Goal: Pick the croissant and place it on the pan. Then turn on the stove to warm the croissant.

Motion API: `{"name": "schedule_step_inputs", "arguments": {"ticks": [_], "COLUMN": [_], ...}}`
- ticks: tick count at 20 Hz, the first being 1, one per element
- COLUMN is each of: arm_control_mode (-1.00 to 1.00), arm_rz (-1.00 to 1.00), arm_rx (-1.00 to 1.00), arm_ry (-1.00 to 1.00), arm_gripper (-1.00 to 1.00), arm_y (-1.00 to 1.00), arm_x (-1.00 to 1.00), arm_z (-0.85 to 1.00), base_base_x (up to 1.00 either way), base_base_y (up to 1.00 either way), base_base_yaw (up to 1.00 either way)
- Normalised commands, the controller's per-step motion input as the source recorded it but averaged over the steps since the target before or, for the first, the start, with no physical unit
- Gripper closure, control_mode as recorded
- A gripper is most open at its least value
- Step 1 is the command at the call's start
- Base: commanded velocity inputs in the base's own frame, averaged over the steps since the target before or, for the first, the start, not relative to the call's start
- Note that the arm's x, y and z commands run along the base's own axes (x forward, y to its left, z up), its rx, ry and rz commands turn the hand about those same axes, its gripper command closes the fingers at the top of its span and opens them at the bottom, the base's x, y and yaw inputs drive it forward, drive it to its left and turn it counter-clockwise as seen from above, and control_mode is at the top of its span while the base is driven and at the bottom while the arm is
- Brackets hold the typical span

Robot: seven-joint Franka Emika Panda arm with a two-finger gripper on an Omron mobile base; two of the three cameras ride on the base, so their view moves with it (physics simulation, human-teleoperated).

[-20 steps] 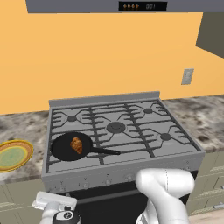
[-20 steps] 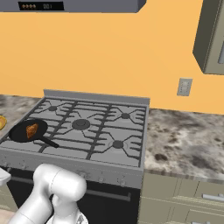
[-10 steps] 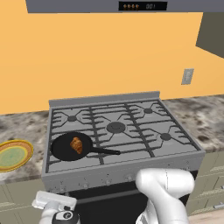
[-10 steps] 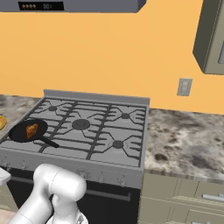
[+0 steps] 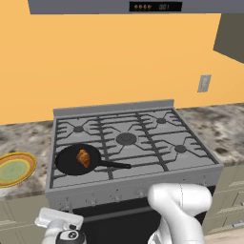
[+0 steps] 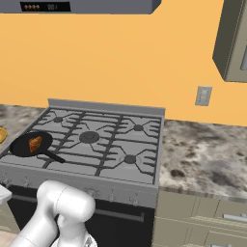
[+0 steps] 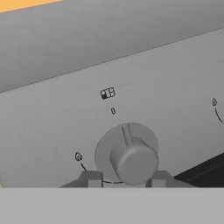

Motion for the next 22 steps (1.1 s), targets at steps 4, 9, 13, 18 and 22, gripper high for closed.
{"name": "schedule_step_inputs", "arguments": {"ticks": [4, 9, 13, 18, 22], "arm_control_mode": [-1.00, -1.00, -1.00, -1.00, -1.00], "arm_rz": [0.00, 0.00, 0.00, 0.00, 0.00], "arm_rx": [0.01, 0.00, -0.02, -0.12, -0.34], "arm_ry": [-0.01, 0.00, 0.08, 0.18, 0.26], "arm_gripper": [1.00, 1.00, 1.00, 1.00, 1.00], "arm_y": [-0.25, -0.18, 0.00, 0.00, 0.00], "arm_x": [0.00, 0.03, 0.18, 0.22, 0.08], "arm_z": [0.30, 0.59, 0.91, 1.00, 0.90], "base_base_x": [0.00, 0.00, 0.00, 0.00, 0.00], "base_base_y": [0.00, 0.00, 0.00, 0.00, 0.00], "base_base_yaw": [0.00, 0.00, 0.00, 0.00, 0.00]}}
